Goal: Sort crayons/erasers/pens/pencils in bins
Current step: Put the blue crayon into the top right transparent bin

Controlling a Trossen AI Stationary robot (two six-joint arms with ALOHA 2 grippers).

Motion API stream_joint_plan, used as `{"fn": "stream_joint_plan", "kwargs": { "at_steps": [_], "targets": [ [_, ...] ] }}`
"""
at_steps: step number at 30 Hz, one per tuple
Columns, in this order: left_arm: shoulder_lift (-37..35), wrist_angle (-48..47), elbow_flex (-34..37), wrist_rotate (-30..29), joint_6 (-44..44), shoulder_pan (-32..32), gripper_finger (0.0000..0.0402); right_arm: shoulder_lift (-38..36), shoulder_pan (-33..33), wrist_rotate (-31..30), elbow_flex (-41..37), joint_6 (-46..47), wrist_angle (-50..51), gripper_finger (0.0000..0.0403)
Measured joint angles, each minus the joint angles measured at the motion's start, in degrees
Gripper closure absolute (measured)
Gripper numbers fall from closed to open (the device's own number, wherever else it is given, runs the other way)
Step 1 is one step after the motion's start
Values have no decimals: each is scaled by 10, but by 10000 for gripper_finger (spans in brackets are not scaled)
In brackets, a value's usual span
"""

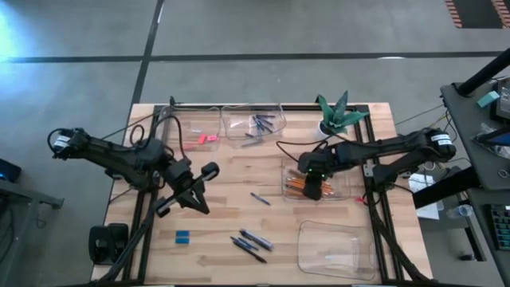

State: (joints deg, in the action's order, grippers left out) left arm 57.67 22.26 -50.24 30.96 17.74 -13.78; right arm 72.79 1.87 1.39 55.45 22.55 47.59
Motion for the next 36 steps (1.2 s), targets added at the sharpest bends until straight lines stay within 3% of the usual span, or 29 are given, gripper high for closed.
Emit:
{"fn": "stream_joint_plan", "kwargs": {
  "at_steps": [3, 8, 14, 20, 36],
  "targets": [
    [0, -2, 0, 0, 21, -4, 402, 0, 0, 0, 40, 0, -2, 271],
    [12, -12, 0, -1, 156, -6, 402, 0, 14, 0, 95, 0, -66, 271],
    [14, -158, 2, 3, 313, -26, 402, 24, 42, -9, 127, 26, -175, 278],
    [12, -294, 6, 4, 329, -56, 402, 123, 70, -35, 184, 64, -180, 277],
    [12, -394, 12, 2, 330, -154, 402, 387, 73, -24, 406, 166, -30, 273]
  ]
}}
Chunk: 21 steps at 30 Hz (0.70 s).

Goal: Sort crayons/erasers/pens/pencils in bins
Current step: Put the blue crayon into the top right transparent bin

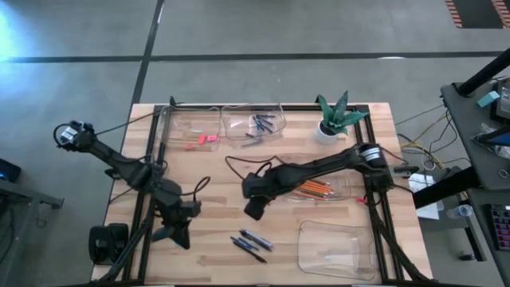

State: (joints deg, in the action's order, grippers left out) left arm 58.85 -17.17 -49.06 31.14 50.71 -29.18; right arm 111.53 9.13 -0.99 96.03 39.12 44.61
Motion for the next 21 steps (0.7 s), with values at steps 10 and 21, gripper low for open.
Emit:
{"fn": "stream_joint_plan", "kwargs": {
  "at_steps": [10, 21],
  "targets": [
    [0, -2, 0, 0, 0, -46, 402, 135, -5, -35, 176, -12, 198, 220],
    [0, 0, 0, -12, 1, -65, 402, 223, -13, -33, 256, -56, 254, 221]
  ]
}}
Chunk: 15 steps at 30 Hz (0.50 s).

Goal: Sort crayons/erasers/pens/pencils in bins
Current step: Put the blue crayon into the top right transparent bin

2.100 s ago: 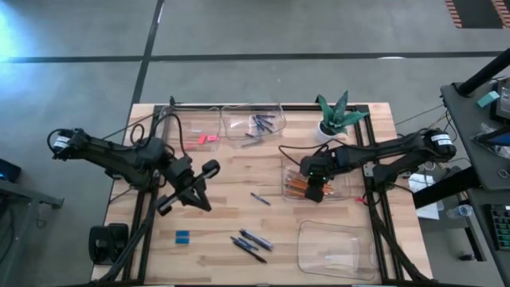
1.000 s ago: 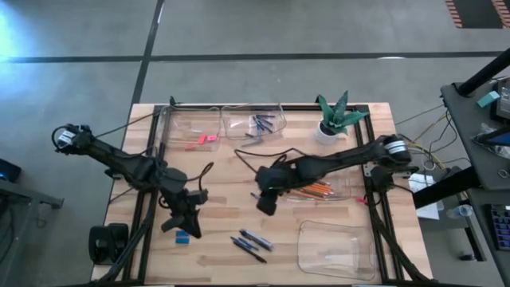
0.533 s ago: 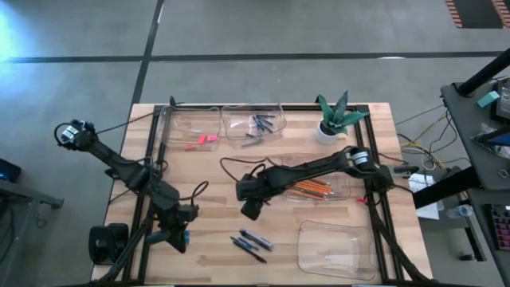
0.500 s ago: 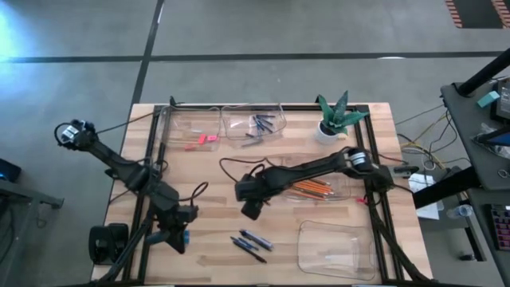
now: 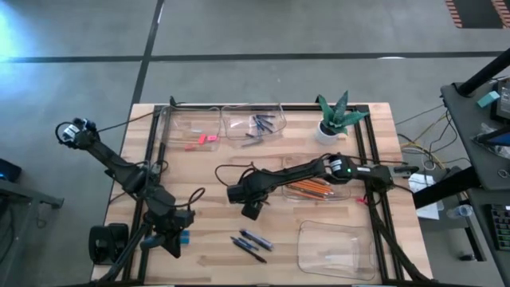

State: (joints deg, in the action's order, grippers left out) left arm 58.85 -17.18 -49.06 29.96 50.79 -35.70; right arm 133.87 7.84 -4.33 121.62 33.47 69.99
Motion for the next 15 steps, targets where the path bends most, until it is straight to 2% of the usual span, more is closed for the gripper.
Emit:
{"fn": "stream_joint_plan", "kwargs": {
  "at_steps": [11, 15],
  "targets": [
    [0, 0, 0, -3, 0, 0, 402, 19, -15, 20, -1, -52, -4, 240],
    [0, -1, 0, -5, 0, 0, 402, 33, -15, 28, -1, -71, -8, 268]
  ]
}}
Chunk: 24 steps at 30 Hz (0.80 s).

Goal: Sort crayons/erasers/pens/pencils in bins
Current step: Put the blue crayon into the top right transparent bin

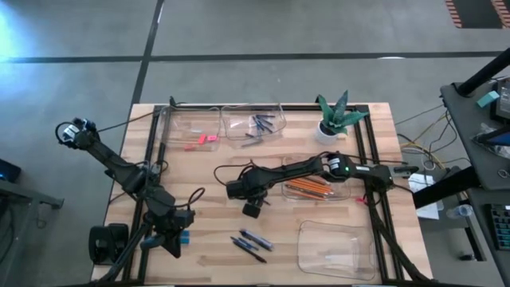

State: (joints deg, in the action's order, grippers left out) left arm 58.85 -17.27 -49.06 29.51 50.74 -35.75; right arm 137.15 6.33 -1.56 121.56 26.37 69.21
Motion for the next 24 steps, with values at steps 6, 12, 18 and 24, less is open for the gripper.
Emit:
{"fn": "stream_joint_plan", "kwargs": {
  "at_steps": [6, 12, 18, 24],
  "targets": [
    [0, 0, 0, -5, 0, 0, 402, 8, 0, 3, -1, -1, -5, 347],
    [0, 0, 0, -23, -1, 0, 402, 2, 0, 3, 3, -26, -5, 384],
    [0, 0, 0, -52, -1, 0, 402, -28, -1, 1, 5, -71, -3, 384],
    [0, 1, 0, -62, -1, 0, 402, -94, -15, -1, 6, -96, -6, 384]
  ]
}}
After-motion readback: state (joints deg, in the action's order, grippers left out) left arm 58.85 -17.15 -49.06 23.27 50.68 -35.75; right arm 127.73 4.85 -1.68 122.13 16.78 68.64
